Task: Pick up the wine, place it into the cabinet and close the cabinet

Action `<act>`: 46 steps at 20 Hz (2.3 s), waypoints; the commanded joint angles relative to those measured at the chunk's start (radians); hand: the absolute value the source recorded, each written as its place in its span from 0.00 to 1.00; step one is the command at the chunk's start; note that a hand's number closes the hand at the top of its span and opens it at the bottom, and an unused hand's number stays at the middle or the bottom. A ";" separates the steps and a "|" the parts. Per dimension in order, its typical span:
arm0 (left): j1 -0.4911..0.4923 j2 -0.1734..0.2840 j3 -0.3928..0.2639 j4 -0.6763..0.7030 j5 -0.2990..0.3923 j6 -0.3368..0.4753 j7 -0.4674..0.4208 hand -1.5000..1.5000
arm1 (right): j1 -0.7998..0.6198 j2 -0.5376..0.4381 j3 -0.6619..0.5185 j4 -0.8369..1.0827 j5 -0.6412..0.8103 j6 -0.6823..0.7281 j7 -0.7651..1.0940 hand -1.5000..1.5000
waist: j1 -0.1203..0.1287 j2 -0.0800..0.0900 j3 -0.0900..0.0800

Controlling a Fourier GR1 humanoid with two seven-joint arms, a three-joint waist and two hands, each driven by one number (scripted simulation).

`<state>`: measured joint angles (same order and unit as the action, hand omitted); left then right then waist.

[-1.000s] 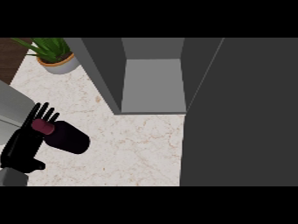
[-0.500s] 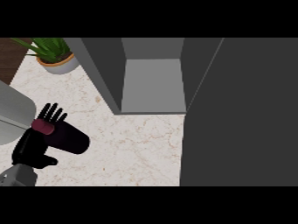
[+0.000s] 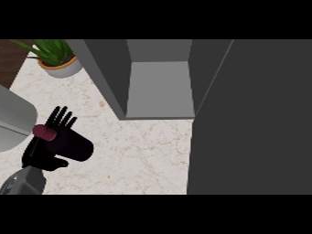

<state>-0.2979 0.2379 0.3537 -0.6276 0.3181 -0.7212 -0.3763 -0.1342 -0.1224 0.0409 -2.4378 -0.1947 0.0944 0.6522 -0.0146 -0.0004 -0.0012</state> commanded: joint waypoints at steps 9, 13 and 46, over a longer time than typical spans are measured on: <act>0.041 -0.023 -0.067 -0.006 -0.034 -0.172 -0.136 1.00 | 0.063 0.008 0.007 -0.141 -0.061 -0.002 0.033 0.00 | 0.001 -0.001 0.000; 0.031 0.001 -0.100 -0.052 -0.099 -0.115 -0.191 1.00 | 0.081 -0.008 -0.033 -0.108 -0.082 0.031 -0.013 0.00 | 0.000 0.000 0.000; 0.412 -0.237 -0.417 -1.223 -0.182 0.643 0.203 1.00 | 0.061 0.014 -0.046 -0.096 -0.083 0.028 0.020 0.00 | 0.014 -0.003 0.002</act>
<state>0.1075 0.0159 0.0276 -1.7322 0.1615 -0.1677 -0.2826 -0.0710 -0.1013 0.0161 -2.4262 -0.1874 0.1411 0.5969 0.0000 -0.0039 0.0008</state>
